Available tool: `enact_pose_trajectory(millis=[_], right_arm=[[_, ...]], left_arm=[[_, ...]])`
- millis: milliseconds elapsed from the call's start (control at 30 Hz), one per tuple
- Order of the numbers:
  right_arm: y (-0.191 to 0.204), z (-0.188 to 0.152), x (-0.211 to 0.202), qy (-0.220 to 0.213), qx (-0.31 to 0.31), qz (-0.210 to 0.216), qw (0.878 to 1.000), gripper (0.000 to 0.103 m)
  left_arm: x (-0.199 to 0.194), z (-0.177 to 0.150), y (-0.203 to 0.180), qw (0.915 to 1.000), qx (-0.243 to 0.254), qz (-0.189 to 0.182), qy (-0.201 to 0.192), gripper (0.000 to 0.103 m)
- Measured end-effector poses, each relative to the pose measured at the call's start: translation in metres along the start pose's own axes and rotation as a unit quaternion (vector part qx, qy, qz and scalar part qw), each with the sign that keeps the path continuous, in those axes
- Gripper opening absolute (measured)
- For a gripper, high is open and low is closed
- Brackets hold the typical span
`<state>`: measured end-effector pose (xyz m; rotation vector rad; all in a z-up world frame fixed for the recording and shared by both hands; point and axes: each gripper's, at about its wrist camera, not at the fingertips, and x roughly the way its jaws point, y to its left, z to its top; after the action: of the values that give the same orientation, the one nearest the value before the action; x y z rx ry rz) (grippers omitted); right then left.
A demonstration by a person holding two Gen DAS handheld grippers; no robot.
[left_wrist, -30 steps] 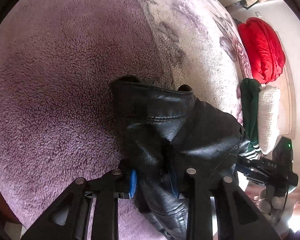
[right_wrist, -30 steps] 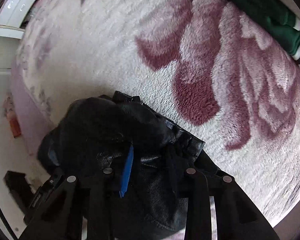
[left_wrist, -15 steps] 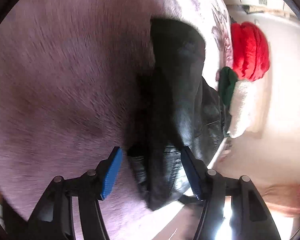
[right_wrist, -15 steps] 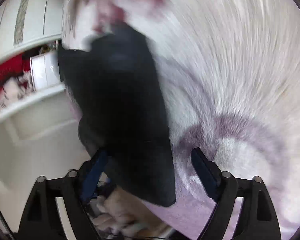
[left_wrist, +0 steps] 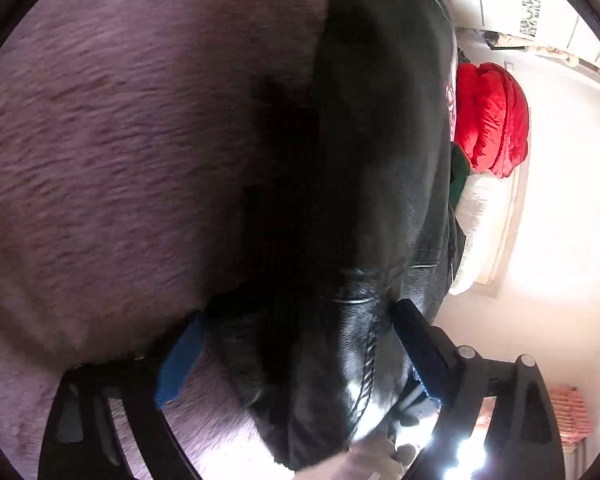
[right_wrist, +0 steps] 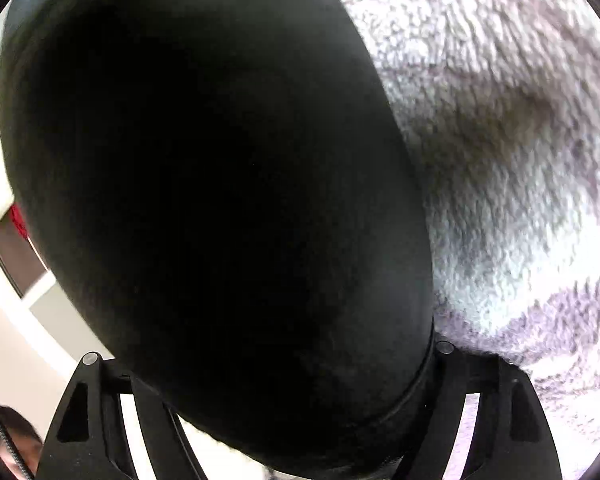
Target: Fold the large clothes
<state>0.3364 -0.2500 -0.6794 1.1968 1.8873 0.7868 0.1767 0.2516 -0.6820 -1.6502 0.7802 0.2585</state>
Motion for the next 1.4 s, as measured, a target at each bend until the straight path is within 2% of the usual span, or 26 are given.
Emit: enact_pose_trajectory(millis=[133, 233, 300, 333, 367, 433, 533, 567, 733, 900, 1033, 1133, 1167, 1233, 1400], right_arm=[[0.003, 0.001, 0.011, 0.017, -0.007, -0.003, 1.000, 0.086], [0.003, -0.003, 0.016, 0.005, -0.005, -0.003, 1.000, 0.088], [0.008, -0.010, 0.016, -0.017, -0.022, -0.003, 1.000, 0.086], [0.014, -0.017, 0.016, -0.033, -0.042, -0.005, 0.999, 0.079], [0.017, -0.022, 0.017, -0.041, -0.051, -0.005, 0.998, 0.072], [0.028, -0.032, 0.017, -0.060, -0.063, -0.007, 0.996, 0.067], [0.048, -0.045, 0.017, -0.072, -0.089, -0.009, 0.993, 0.060], [0.053, -0.044, 0.028, -0.073, -0.093, -0.007, 0.993, 0.058], [0.096, -0.059, 0.021, -0.074, -0.129, -0.005, 0.989, 0.053], [0.152, -0.066, 0.012, -0.084, -0.165, -0.003, 0.983, 0.051], [0.202, -0.068, -0.001, -0.101, -0.196, 0.011, 0.975, 0.049], [0.251, -0.059, -0.032, -0.117, -0.222, 0.022, 0.968, 0.049], [0.270, -0.054, -0.041, -0.124, -0.231, 0.023, 0.965, 0.049], [0.317, -0.021, -0.073, -0.135, -0.249, 0.023, 0.959, 0.049], [0.413, 0.037, -0.133, -0.155, -0.297, 0.013, 0.942, 0.049]], left_arm=[[0.007, 0.001, -0.021, 0.9992, 0.017, 0.013, -0.033, 0.092], [0.009, -0.002, -0.033, 0.9973, 0.025, 0.018, -0.067, 0.090], [0.007, 0.000, -0.042, 0.9957, 0.035, 0.026, -0.082, 0.075], [0.003, 0.000, -0.048, 0.9944, 0.041, 0.030, -0.093, 0.069], [0.000, 0.001, -0.052, 0.9939, 0.042, 0.032, -0.097, 0.058], [-0.005, 0.003, -0.063, 0.9936, 0.047, 0.029, -0.099, 0.048], [-0.012, 0.005, -0.086, 0.9914, 0.073, 0.033, -0.104, 0.045], [-0.014, 0.004, -0.094, 0.9910, 0.079, 0.029, -0.104, 0.045], [-0.014, 0.004, -0.132, 0.9888, 0.104, 0.017, -0.106, 0.045], [-0.006, 0.011, -0.180, 0.9849, 0.129, -0.009, -0.115, 0.045], [0.012, 0.015, -0.242, 0.9798, 0.156, -0.036, -0.120, 0.045], [0.030, 0.019, -0.293, 0.9734, 0.183, -0.062, -0.123, 0.045], [0.040, 0.022, -0.311, 0.9719, 0.188, -0.068, -0.124, 0.045], [0.060, 0.026, -0.351, 0.9673, 0.200, -0.094, -0.125, 0.045], [0.091, 0.030, -0.407, 0.9582, 0.211, -0.145, -0.128, 0.045]])
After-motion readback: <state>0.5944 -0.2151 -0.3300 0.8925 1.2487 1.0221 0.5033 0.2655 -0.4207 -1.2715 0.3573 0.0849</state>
